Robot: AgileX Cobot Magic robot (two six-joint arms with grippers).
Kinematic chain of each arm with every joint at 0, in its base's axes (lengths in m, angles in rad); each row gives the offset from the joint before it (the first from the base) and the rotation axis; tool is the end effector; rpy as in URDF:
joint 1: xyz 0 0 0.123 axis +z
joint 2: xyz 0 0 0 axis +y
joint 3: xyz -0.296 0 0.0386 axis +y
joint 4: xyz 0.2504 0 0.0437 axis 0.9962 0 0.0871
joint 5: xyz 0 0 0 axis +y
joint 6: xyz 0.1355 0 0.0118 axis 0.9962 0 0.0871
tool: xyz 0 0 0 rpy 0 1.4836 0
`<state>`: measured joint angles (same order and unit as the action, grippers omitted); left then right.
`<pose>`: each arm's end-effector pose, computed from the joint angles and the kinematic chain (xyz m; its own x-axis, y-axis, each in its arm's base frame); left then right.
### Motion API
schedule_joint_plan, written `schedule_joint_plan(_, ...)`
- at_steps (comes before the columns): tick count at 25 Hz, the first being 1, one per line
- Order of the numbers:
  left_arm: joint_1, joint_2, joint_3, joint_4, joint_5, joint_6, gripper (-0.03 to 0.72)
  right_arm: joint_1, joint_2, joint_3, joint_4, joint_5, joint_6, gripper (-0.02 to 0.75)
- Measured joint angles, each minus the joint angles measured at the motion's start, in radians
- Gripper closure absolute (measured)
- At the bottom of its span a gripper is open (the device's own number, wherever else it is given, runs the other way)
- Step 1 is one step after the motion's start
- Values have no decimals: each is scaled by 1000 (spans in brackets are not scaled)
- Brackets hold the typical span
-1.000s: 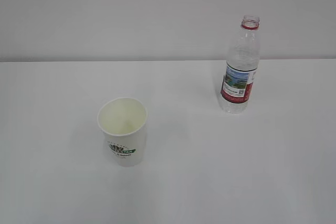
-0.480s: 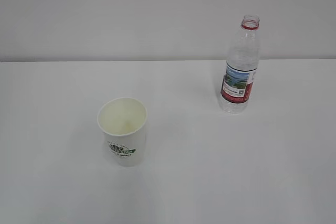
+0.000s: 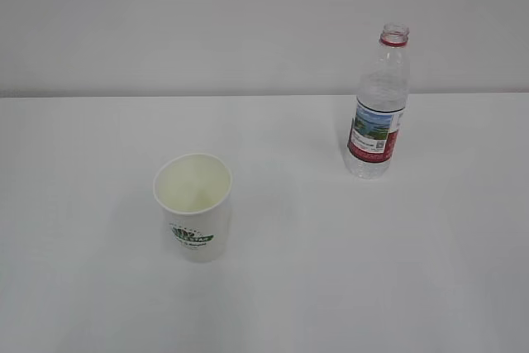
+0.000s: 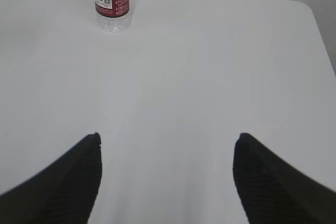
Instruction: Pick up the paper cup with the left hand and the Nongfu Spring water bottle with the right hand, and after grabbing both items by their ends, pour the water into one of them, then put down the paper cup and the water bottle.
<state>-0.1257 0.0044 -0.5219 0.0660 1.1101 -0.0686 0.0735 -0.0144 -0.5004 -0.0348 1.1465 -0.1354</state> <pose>0.0199 0.0056 0.2591 -0.4821 0.0215 -0.8758 0.0550 0.9985 -0.0058 0.0165 -0.0031 0.2482 -0.5037 -0.1866 -0.8435 -0.1229 0.9819 -0.1439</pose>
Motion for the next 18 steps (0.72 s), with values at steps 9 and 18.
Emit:
schedule_joint_plan(9, 0, 0, 0, -8, -10, 2, 126, 0, 0, -5, 0, -16, 0, 150)
schedule_joint_plan(18, 0, 0, -32, -21, -210, 69, 127, 0, 0, -23, 0, -156, 0, 150)
